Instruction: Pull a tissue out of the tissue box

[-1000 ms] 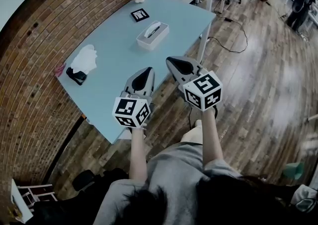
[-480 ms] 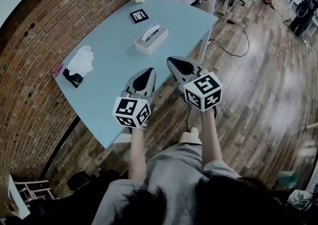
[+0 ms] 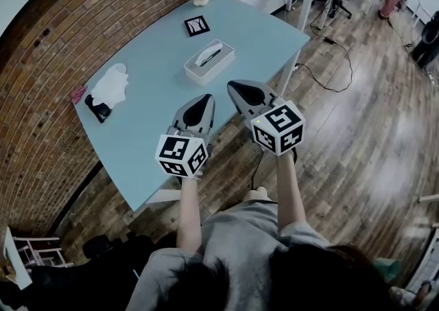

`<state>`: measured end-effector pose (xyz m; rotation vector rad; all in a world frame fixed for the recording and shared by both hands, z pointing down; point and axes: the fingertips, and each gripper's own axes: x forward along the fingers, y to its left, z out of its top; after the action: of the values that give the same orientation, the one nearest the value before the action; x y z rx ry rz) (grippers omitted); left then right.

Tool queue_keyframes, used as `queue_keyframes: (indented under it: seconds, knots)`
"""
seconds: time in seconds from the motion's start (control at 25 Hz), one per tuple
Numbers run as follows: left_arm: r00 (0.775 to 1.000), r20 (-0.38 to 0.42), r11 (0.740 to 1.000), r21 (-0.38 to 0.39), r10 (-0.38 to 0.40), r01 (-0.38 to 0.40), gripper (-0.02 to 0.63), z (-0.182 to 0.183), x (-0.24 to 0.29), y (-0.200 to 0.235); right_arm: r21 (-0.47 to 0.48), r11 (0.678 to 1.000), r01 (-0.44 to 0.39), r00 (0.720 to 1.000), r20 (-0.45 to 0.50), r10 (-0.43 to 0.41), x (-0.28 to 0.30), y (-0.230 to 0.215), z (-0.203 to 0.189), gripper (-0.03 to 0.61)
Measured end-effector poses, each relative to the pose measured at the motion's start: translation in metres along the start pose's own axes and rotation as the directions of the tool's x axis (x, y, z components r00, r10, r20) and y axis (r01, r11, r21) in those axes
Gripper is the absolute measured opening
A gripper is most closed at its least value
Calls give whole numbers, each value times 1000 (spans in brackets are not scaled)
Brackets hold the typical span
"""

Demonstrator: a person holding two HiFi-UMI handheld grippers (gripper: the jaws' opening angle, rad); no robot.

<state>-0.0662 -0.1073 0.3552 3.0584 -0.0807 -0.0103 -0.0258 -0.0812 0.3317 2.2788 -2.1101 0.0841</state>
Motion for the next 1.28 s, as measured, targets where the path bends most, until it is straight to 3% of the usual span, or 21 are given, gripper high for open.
queue_keyframes:
  seconds: [0.56, 0.84, 1.28]
  knots:
    - [989, 0, 989, -30, 145, -145, 3, -5, 57, -20, 17, 993, -120, 992, -32, 120, -8, -68, -10, -2]
    - [978, -33, 978, -27, 207, -208, 3, -12, 60, -15, 65, 986, -156, 986, -44, 159, -7, -76, -25, -2]
    - [984, -67, 986, -23, 166, -168, 3, -20, 103, -22, 91, 989, -113, 992, -52, 118, -11, -116, -33, -2]
